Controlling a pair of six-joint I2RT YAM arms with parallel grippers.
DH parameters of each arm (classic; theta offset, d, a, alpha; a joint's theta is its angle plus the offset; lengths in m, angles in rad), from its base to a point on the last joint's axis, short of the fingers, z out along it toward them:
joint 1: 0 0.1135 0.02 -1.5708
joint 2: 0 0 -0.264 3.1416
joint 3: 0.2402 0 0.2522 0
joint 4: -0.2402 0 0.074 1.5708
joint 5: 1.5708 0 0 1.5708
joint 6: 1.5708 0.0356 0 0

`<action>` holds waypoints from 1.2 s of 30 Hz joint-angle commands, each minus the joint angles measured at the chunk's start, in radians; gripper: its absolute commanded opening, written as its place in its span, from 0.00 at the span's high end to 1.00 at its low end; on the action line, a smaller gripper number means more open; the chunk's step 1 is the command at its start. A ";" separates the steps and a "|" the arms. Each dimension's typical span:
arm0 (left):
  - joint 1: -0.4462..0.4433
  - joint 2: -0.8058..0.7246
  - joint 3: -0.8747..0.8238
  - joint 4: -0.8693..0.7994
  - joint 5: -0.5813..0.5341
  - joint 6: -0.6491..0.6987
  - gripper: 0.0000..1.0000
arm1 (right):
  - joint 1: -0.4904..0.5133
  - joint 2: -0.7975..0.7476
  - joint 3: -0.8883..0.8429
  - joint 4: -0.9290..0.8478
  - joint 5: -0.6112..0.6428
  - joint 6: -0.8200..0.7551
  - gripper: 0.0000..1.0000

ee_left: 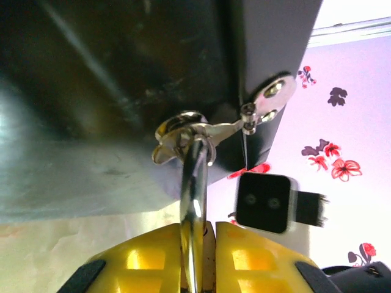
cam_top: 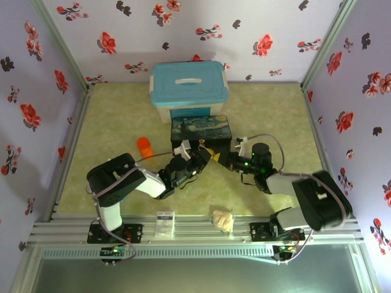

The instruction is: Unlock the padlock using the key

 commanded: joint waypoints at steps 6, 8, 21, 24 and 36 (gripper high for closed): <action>-0.063 0.019 0.006 0.051 0.155 -0.003 1.00 | 0.054 0.006 0.036 -0.081 0.157 -0.020 0.91; -0.063 0.014 0.004 0.053 0.156 -0.001 1.00 | 0.042 0.036 0.013 0.064 0.118 0.072 0.89; -0.063 0.028 -0.017 0.050 0.126 -0.013 1.00 | 0.052 -0.231 0.126 -0.669 0.310 -0.198 0.57; -0.063 0.034 -0.019 0.050 0.123 -0.016 1.00 | 0.052 -0.223 0.112 -0.683 0.298 -0.204 0.57; -0.060 0.047 -0.050 0.034 0.075 -0.005 1.00 | 0.161 -0.388 0.086 -0.794 0.500 -0.377 0.57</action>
